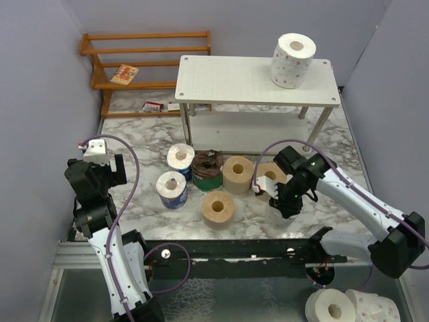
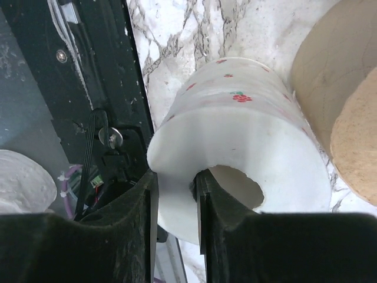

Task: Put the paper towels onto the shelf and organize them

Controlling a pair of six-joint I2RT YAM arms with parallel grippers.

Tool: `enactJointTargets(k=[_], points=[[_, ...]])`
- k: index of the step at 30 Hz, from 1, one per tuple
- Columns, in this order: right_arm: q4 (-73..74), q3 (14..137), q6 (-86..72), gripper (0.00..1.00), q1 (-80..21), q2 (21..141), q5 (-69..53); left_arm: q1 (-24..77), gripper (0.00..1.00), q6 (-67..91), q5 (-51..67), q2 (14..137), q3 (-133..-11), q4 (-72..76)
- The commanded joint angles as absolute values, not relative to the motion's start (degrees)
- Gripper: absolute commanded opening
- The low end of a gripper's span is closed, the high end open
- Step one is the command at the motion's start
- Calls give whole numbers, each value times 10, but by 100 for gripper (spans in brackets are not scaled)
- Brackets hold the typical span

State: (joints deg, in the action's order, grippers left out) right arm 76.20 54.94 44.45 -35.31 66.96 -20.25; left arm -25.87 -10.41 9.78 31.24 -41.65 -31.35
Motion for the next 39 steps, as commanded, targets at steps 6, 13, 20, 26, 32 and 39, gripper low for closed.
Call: enactJointTargets(k=[6,13,20,26,32,39], points=[[794,674,402,1,-356,623,-216,-263,99,-103,98,310,-413,-301],[809,691,383,1,-356,548,-86,-263,99,-97,91,306,-415,-303],[774,943,376,1,-349,559,-2,-263,99,-92,81,302,-423,-305],[717,1086,397,1,-349,624,209,-263,99,-90,80,303,-422,-305],[716,1107,381,1,-349,642,246,-263,99,-94,86,307,-418,-305],[638,1038,422,1,-349,622,278,-263,99,-97,91,303,-416,-305]])
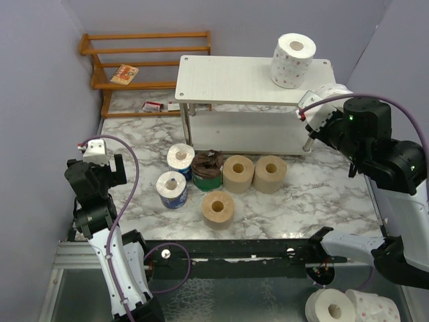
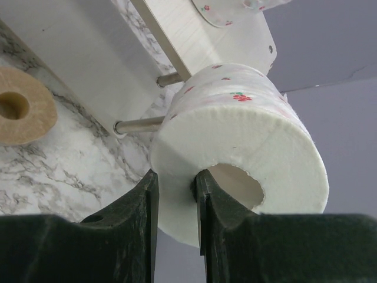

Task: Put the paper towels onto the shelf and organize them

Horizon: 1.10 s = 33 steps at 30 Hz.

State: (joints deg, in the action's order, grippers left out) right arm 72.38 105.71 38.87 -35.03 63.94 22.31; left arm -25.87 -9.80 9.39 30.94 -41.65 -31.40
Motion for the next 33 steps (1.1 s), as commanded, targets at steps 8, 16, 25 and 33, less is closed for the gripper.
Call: enactJointTargets(k=[8,16,25,33], points=[[587,1050,455,1,-349,638,300,-263,99,-97,90,280,-412,-301],[612,1105,396,1,-349,689,236,-263,99,-98,88,280,-412,-301],[562,1120,351,1,-346,744,324,-264,99,-96,85,281,-412,-301],[588,1274,308,3,-330,824,333,-265,99,-94,84,293,-412,-301]])
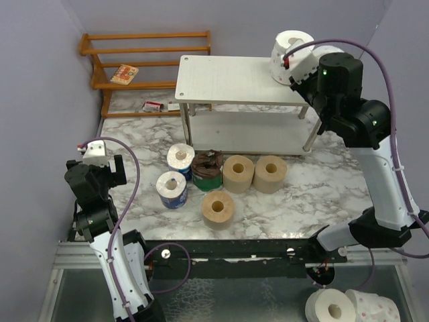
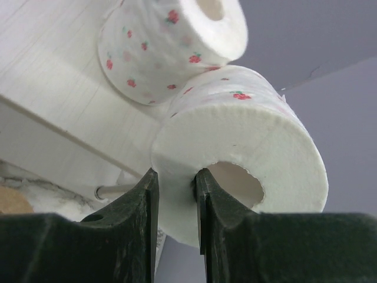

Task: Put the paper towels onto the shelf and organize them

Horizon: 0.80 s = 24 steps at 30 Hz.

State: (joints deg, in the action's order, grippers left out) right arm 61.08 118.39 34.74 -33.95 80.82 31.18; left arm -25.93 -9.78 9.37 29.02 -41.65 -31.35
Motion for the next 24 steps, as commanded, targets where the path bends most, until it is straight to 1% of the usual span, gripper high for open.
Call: enactJointTargets(k=[1,5,9,13,19,24], points=[[592,1278,302,4,-327,830,327,-265,99,-94,83,293,-412,-301],[613,1276,269,4,-299,839,288,-265,99,-96,88,293,-412,-301],[652,1273,222,5,-247,843,202,-265,99,-97,89,292,-412,-301],[658,1251,191,3,-199,836,140,-265,99,-97,90,290,-412,-301],[685,1322,176,3,-184,863,74,-265,99,-97,90,292,-412,-301],[689,1326,169,4,-171,874,45,-264,99,-97,90,295,-413,-301]])
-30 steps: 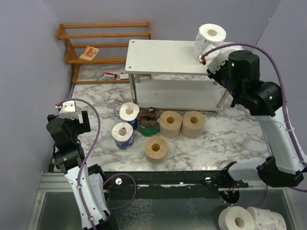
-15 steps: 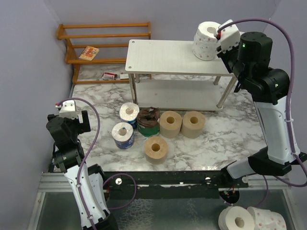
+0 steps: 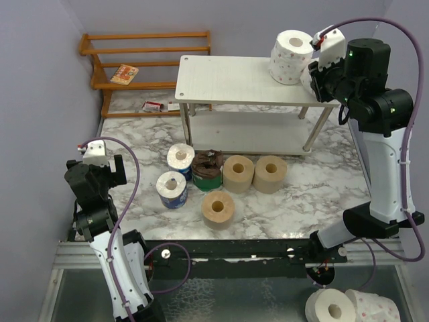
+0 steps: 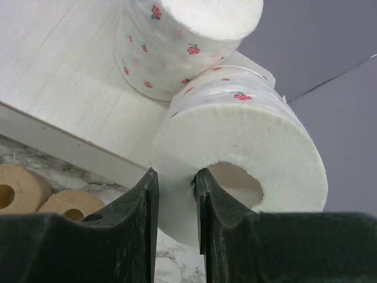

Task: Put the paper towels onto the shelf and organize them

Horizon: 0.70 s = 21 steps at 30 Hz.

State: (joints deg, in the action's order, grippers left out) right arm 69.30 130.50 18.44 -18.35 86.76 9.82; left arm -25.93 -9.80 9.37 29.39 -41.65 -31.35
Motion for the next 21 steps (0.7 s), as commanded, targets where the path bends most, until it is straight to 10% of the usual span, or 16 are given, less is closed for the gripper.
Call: enactJointTargets(k=[1,10,21], points=[[690,1328,169,4,-169,876,43,-265,99,-97,90,298,-413,-301],[692,1342,173,28,-161,895,56,-265,99,-97,89,302,-413,-301],[703,1429,200,34,-161,922,83,-265,99,-98,87,307,-414,-301]])
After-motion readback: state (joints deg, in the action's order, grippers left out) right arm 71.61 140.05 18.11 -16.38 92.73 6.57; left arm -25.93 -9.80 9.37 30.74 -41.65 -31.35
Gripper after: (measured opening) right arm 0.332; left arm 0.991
